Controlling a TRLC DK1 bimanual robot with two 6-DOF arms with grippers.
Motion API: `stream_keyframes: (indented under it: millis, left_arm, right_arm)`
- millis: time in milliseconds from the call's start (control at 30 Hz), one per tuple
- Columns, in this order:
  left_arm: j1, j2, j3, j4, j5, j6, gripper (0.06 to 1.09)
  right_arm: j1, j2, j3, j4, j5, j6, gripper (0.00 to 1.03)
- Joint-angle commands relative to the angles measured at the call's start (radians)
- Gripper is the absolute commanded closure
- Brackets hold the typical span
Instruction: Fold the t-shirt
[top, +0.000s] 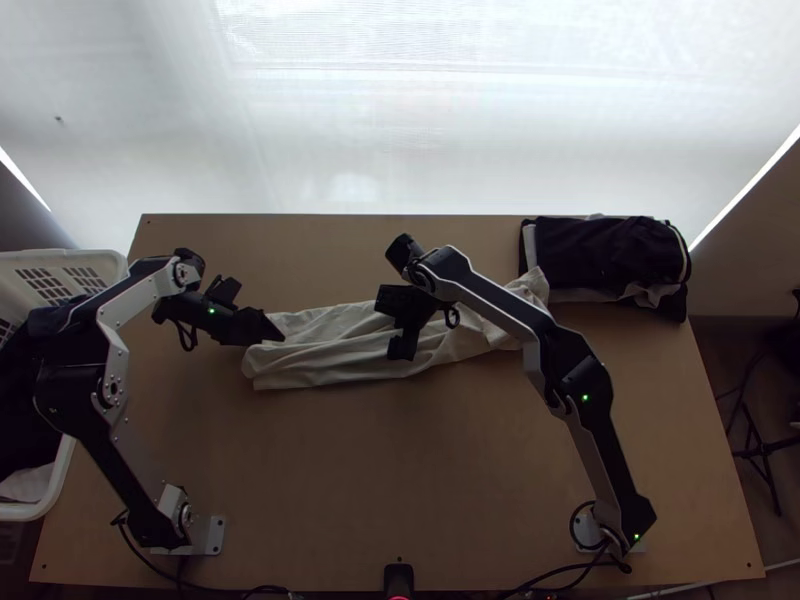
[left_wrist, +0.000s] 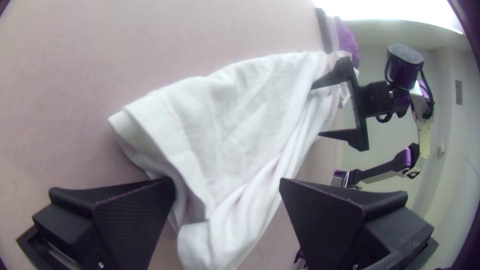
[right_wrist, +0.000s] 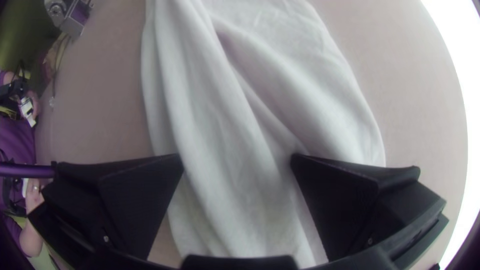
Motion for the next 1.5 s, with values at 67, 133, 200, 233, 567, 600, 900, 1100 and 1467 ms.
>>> stream_keyframes:
  millis: [67, 133, 200, 233, 567, 600, 900, 1100, 1467]
  left_arm:
    - [-0.1, 0.023, 0.025, 0.005, 0.069, 0.004, 0.15]
    - [-0.127, 0.018, 0.027, 0.003, 0.073, 0.027, 0.29]
    - [-0.14, 0.01, 0.025, 0.017, 0.094, 0.044, 0.74]
    - [-0.14, 0.007, 0.019, 0.043, 0.097, 0.041, 0.99]
    - [-0.038, -0.036, -0.011, 0.097, 0.027, 0.07, 1.05]
    - [-0.015, -0.042, -0.014, 0.084, 0.023, 0.088, 1.05]
    - [0.209, -0.042, -0.008, -0.058, -0.029, 0.277, 1.05]
    - [0.321, 0.0, 0.029, -0.127, -0.075, 0.384, 1.05]
    - [0.452, -0.007, 0.188, -0.288, -0.105, 0.455, 1.05]
  right_arm:
    - [-0.02, 0.028, 0.028, 0.004, 0.008, 0.006, 0.04]
    - [-0.023, 0.028, 0.031, 0.003, 0.008, 0.006, 0.04]
    - [-0.026, 0.03, 0.034, 0.003, 0.008, 0.006, 0.04]
    - [-0.028, 0.03, 0.036, 0.003, 0.008, 0.008, 0.04]
    - [-0.094, -0.068, 0.048, -0.04, -0.038, 0.068, 0.04]
    - [-0.103, -0.088, 0.045, -0.043, -0.042, 0.074, 0.04]
    - [-0.166, -0.265, 0.002, -0.092, -0.087, 0.1, 0.04]
    - [-0.203, -0.355, -0.09, -0.094, -0.088, 0.1, 0.04]
    - [-0.238, -0.415, -0.145, -0.092, -0.09, 0.1, 0.04]
